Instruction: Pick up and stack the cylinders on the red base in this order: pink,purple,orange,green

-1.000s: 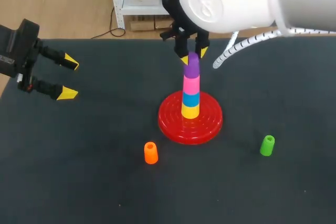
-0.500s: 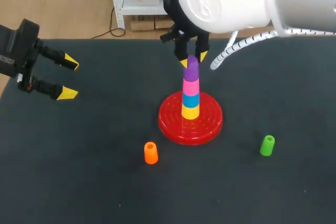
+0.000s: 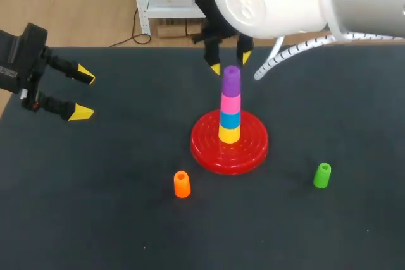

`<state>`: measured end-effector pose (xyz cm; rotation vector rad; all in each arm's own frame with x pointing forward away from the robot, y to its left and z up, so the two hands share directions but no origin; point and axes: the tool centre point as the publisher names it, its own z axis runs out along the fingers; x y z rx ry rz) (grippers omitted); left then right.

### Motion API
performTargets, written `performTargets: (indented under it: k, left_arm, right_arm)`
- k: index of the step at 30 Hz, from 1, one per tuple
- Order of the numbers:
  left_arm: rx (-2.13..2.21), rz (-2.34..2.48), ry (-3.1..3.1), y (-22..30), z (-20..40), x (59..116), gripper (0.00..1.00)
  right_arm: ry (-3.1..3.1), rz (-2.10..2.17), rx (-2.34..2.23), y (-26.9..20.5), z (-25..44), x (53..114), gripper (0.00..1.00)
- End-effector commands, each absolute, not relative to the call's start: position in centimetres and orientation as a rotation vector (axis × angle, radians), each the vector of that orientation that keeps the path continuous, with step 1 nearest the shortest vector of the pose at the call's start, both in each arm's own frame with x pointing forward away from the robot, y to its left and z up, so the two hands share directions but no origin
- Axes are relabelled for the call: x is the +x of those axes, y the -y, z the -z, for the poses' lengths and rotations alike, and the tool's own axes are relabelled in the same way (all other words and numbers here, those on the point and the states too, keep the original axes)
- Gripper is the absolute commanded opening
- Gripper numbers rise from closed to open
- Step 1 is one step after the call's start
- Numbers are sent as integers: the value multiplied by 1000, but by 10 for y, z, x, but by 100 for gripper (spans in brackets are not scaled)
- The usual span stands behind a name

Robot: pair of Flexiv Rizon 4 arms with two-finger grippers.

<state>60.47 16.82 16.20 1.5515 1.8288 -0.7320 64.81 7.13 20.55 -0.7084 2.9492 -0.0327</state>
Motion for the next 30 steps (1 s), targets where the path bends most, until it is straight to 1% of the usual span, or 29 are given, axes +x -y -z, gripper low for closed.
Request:
performTargets:
  k: [1,5,17,22,30]
  left_arm:
    - [1550,732,-1823,-169,-161,605,100]
    - [1550,732,-1823,-169,-161,605,100]
    - [1550,732,-1823,-169,-161,605,100]
    - [1550,732,-1823,-169,-161,605,100]
    - [1550,732,-1823,-169,-161,605,100]
  right_arm:
    - [-2874,13,-760,-77,-228,619,100]
    - [-2829,3,-898,-99,-221,590,100]
    - [-2847,-22,-1159,-131,-139,510,100]
    - [-2841,23,-1223,-147,-109,494,100]
    - [-2901,65,-1251,-159,-74,492,100]
